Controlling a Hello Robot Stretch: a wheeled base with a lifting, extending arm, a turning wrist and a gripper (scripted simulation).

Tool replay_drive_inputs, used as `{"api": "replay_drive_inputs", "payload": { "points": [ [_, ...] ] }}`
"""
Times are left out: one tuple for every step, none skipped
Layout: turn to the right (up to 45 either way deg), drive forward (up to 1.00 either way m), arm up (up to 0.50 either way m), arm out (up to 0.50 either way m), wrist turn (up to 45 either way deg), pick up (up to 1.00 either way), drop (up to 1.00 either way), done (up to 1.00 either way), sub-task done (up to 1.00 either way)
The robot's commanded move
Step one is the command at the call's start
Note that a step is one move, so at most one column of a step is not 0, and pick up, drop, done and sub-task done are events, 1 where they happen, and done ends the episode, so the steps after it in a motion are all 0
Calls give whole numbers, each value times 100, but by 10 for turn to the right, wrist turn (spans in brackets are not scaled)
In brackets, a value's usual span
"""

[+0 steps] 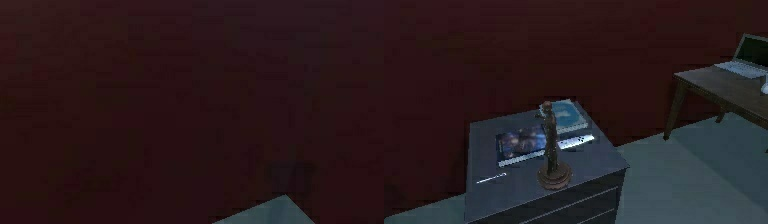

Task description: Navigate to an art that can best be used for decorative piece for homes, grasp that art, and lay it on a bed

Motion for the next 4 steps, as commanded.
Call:
{"api": "replay_drive_inputs", "payload": {
  "points": [
    [0, 0, 26, 0, 0, 0, 0, 0, 0],
    [0, 0, 0, 26, 0, 0, 0, 0, 0],
    [0, 0, 0, 0, 450, 0, 0, 0, 0],
    [0, 0, 0, 0, 450, 0, 0, 0, 0]
  ]
}}
